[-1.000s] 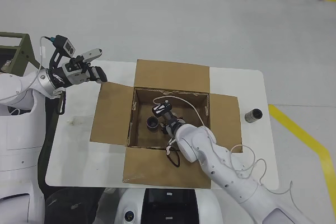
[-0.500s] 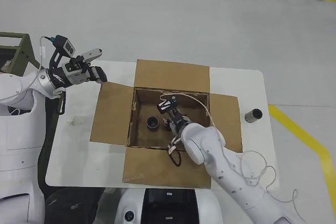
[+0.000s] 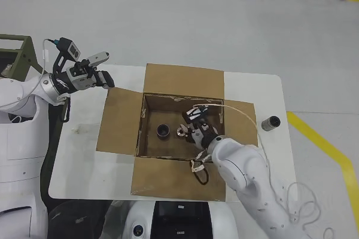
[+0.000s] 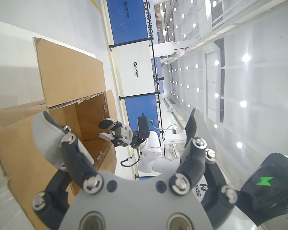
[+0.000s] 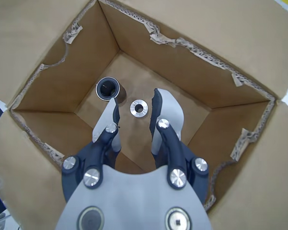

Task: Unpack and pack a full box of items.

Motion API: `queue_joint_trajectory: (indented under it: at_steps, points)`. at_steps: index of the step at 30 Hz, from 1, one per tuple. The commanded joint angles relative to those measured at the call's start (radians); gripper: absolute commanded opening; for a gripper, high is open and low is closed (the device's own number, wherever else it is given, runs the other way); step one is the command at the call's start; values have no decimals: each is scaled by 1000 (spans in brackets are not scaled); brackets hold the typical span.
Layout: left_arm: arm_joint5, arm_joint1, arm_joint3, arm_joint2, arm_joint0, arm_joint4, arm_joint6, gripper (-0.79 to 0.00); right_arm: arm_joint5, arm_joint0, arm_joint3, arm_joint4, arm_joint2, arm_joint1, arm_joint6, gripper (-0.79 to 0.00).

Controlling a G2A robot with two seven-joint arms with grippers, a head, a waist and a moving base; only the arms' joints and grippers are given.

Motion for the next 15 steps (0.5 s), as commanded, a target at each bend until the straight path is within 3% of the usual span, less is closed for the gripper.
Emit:
queue_joint_trajectory:
  at_steps: [1, 15]
  points:
    - [0, 0, 0, 0, 0, 0, 0, 0, -15, -28, -32, 3, 30, 6, -2, -456]
    - [0, 0, 0, 0, 0, 0, 0, 0, -67, -163, -176, 54, 296, 42, -49, -446]
